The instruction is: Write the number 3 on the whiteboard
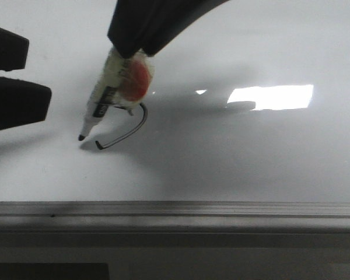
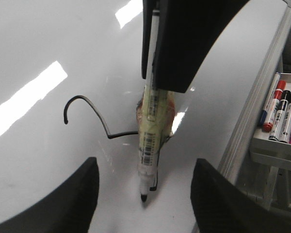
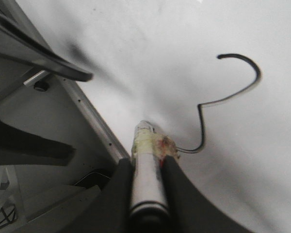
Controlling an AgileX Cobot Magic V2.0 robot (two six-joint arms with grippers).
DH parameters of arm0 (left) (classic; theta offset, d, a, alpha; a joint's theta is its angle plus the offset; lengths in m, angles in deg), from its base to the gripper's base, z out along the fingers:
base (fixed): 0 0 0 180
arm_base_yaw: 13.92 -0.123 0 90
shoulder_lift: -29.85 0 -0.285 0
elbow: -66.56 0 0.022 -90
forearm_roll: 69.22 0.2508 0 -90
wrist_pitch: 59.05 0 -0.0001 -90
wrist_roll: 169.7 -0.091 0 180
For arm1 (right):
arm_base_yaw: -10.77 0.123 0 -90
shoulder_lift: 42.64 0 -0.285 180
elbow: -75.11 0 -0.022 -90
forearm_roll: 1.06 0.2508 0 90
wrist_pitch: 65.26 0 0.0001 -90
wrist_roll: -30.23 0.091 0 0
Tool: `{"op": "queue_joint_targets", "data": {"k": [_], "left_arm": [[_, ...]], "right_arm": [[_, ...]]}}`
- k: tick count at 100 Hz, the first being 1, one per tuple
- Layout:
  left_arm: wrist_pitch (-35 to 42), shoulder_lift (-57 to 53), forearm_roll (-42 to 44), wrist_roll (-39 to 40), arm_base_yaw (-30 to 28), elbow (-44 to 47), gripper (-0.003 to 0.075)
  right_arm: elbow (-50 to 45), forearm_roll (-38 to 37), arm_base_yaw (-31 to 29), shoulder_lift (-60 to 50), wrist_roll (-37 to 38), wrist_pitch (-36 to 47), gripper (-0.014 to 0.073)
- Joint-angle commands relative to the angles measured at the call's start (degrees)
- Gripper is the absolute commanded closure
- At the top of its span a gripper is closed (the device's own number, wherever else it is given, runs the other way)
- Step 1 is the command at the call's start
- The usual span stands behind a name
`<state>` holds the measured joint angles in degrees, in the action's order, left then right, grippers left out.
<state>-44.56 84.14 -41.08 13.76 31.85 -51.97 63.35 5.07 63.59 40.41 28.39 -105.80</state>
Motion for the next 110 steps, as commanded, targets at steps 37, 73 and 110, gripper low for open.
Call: {"op": "queue_joint_targets", "data": {"k": [37,73,110], "left_arm": [[8.7,6.4,-5.5,0.6,0.4,-1.6,0.0474],[9.2,6.3,-5.1,0.7,0.4,-1.6,0.074],[9.0,6.3,-14.1,14.2,0.4,-1.6,0.0741]], "right_arm": [[2.0,-0.5,6.1,-2.1,-0.4,4.0,0.0661],[2.0,-0.5,6.1,-2.1,-1.3,4.3,0.0546],[2.0,-2.8,6.0,-4.3,-1.3,5.6,-0.0052]]}}
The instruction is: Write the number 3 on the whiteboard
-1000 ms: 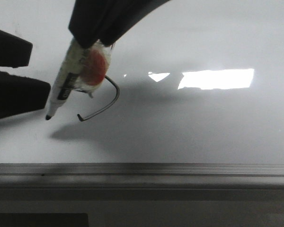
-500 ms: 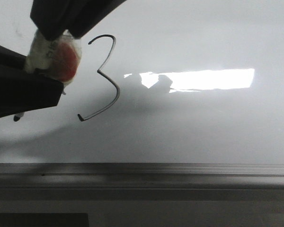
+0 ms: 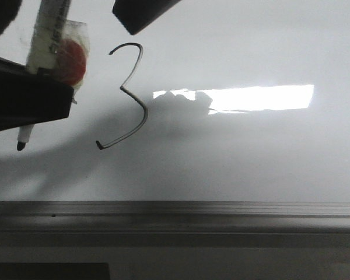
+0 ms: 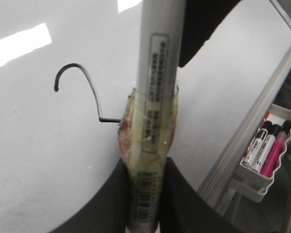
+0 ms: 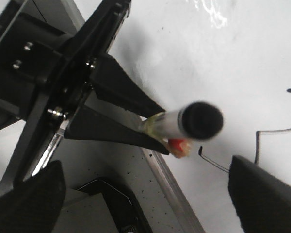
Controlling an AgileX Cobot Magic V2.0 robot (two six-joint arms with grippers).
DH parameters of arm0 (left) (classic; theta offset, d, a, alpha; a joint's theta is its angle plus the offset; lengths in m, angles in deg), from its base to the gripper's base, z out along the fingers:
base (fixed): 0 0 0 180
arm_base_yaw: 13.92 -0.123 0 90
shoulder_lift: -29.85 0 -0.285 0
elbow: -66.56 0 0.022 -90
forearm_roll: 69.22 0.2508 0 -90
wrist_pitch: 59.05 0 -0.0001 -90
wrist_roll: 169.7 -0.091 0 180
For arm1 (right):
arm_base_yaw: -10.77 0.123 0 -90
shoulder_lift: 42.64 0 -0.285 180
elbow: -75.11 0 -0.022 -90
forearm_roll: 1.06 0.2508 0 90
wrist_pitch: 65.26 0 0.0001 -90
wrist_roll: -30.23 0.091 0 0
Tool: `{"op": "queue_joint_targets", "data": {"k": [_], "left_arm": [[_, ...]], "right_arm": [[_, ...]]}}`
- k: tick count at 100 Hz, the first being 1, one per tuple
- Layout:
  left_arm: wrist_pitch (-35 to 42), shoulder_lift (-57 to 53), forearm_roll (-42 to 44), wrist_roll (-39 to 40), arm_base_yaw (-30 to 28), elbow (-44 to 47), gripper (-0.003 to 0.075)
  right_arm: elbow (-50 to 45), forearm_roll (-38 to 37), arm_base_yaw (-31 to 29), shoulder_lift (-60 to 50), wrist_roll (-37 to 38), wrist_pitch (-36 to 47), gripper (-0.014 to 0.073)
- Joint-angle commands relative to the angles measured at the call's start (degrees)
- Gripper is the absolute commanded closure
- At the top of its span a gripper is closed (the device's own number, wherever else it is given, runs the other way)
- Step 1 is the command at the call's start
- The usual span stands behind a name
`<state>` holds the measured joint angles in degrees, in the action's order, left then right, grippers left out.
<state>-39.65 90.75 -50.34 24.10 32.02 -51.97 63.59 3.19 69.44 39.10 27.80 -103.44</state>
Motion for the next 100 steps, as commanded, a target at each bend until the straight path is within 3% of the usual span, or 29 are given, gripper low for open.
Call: {"op": "queue_joint_targets", "data": {"k": [1,21,40,77,100], "left_arm": [[4.0,-0.3,-5.3,4.2,0.3,-1.6,0.0741],[0.4,-0.3,-24.4,4.2,-0.3,-1.7,0.0741],[-2.9,-0.3,-32.4,4.2,-2.0,-1.7,0.0741],[-9.6,0.6,-33.5,4.2,-3.4,-4.5,0.0741],[-9.0,2.6,-36.8,4.2,-3.4,-4.6,0.0738]], "right_arm": [[1.8,-1.1,0.2,-3.1,-0.7,3.3,-0.0052],[1.8,-2.6,0.2,-6.0,-0.7,2.8,-0.0052],[1.8,-2.6,0.2,-6.7,-0.7,2.9,-0.0052],[1.8,-2.6,0.2,-6.7,-0.7,2.9,-0.0052],[1.8,-2.6,0.2,-6.7,-0.7,2.9,-0.0052]]}}
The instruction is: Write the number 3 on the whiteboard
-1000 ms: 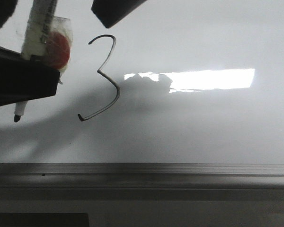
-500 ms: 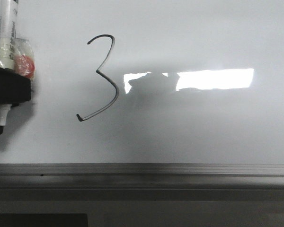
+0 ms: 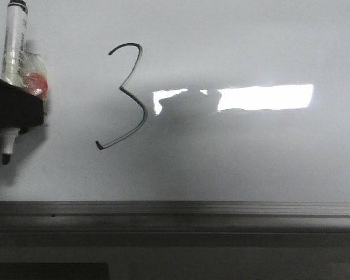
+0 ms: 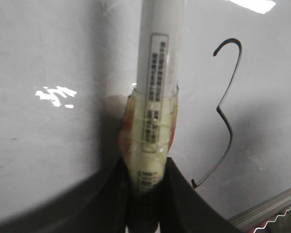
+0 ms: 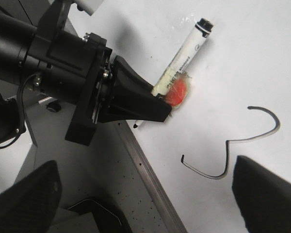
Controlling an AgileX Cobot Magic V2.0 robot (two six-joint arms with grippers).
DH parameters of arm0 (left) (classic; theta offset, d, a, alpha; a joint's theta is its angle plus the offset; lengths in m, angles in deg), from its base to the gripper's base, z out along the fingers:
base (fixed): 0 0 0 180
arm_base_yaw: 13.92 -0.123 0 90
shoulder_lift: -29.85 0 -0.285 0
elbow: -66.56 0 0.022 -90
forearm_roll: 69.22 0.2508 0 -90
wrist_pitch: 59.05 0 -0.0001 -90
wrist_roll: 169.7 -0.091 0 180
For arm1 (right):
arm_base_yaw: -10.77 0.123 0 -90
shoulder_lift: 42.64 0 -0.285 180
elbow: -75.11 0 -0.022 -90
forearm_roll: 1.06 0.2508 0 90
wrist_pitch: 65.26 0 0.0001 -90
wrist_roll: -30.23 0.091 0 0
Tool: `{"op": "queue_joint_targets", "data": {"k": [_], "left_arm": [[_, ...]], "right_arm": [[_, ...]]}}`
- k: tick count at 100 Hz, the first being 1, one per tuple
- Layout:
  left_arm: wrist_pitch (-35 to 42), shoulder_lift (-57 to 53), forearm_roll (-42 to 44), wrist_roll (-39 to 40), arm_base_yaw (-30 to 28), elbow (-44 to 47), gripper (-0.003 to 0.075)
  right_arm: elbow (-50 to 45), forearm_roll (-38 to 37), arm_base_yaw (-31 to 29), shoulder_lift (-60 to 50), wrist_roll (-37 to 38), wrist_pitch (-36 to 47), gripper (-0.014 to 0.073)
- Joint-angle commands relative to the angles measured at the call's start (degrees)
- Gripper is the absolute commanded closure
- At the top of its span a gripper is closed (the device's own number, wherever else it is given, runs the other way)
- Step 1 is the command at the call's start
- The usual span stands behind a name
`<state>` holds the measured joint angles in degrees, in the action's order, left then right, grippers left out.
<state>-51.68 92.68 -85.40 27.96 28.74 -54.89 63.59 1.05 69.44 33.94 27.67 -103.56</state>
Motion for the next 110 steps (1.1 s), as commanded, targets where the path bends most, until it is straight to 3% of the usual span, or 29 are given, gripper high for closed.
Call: {"op": "queue_joint_targets", "data": {"k": [1,12,28,39,56,64,71,76,79,94,110], "left_arm": [[3.1,0.7,-2.1,0.3,-0.1,-1.7,0.0738],[3.3,0.7,-2.4,0.3,-0.1,-1.7,0.0652],[3.7,0.7,-2.3,0.2,-0.1,-1.7,0.03],[3.6,0.7,-2.3,0.2,-0.1,-1.7,0.0216],[2.9,-2.7,-1.9,-0.5,-0.1,-1.7,0.022],[2.3,-6.2,-1.4,-0.7,-0.1,-1.7,0.0269],[1.9,-10.1,-1.2,-2.5,-0.1,-1.7,0.0438],[1.9,-12.8,-0.8,-5.1,-0.1,-1.7,0.0666],[2.0,-14.6,0.2,-7.6,-0.1,-1.7,0.0736],[2.2,-20.8,4.6,-14.1,-0.1,-1.4,0.0741],[2.7,-27.2,10.4,-15.7,-0.1,1.2,0.0741]], "right_arm": [[1.8,-0.4,0.2,-1.6,-0.6,3.0,-0.0052],[1.8,-0.4,0.2,-1.6,-0.4,3.0,-0.0052],[1.8,-0.4,0.2,-1.6,-0.4,3.0,-0.0052],[1.8,-0.4,0.2,-1.7,-0.4,2.9,-0.0051],[1.8,-0.4,0.2,-1.8,-0.4,0.8,-0.002],[1.8,-1.6,0.2,-2.5,0.9,0.1,0.0127],[1.6,-4.0,0.2,-3.7,3.0,0.0,0.0365],[1.6,-5.9,0.2,-4.8,3.0,0.0,0.0557],[1.5,-6.8,0.2,-5.5,3.2,0.1,0.0661],[-2.6,-9.6,0.2,-10.6,4.3,6.5,0.0648],[-15.8,-11.9,0.2,-20.2,4.3,19.2,0.0648]]}}
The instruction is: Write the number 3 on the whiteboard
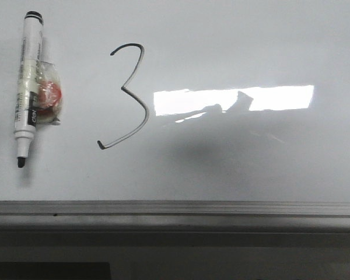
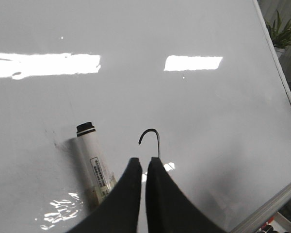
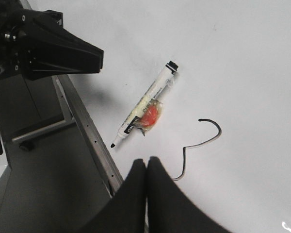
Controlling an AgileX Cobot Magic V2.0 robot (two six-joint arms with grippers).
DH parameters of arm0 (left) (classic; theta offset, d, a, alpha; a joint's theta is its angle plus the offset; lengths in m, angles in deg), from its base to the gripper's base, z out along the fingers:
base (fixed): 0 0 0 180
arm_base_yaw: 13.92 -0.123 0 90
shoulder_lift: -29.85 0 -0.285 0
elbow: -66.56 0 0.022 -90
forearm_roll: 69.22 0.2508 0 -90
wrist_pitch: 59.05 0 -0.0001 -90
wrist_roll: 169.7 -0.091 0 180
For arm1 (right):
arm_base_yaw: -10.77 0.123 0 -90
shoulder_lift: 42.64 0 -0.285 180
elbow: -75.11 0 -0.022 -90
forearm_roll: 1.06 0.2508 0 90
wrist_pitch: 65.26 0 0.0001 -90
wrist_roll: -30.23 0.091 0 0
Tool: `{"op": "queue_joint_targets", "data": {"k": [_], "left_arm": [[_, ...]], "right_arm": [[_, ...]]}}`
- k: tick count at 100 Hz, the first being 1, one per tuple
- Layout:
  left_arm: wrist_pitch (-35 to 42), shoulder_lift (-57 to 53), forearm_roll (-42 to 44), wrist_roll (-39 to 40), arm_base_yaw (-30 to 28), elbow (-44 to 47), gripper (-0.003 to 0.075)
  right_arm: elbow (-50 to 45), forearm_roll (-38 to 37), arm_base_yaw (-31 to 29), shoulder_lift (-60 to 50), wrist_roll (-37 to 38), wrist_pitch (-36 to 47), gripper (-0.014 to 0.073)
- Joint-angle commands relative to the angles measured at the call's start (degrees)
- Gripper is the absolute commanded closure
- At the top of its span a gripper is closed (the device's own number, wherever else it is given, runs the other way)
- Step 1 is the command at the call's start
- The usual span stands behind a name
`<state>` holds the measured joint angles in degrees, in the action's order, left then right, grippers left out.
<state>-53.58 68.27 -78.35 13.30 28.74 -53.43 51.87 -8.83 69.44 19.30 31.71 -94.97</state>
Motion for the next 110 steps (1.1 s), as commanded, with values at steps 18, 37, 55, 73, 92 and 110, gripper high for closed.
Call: {"op": "queue_joint_targets", "data": {"k": [18,37,55,73,92,110], "left_arm": [[5.2,-11.2,9.1,-1.1,-0.1,4.7,0.0741],[4.8,-17.5,15.7,-1.3,-0.1,7.9,0.0741],[4.9,-18.4,16.0,-1.3,-0.1,8.0,0.0741],[4.9,-18.4,16.0,-1.3,-0.1,8.0,0.0741],[4.9,-18.4,16.0,-1.3,-0.1,8.0,0.0741],[4.9,-18.4,16.0,-1.3,-0.1,8.0,0.0741]], "right_arm": [[-21.5,-2.2,0.2,-19.7,0.2,26.2,0.0646],[-33.8,-2.4,0.2,-33.5,0.2,27.7,0.0646],[-39.2,-2.4,0.2,-41.3,0.2,27.8,0.0646],[-41.0,-2.4,0.2,-42.6,0.2,27.4,0.0646],[-41.0,-2.4,0.2,-42.6,0.2,27.4,0.0646],[-41.0,-2.4,0.2,-42.6,0.2,27.4,0.0646]]}}
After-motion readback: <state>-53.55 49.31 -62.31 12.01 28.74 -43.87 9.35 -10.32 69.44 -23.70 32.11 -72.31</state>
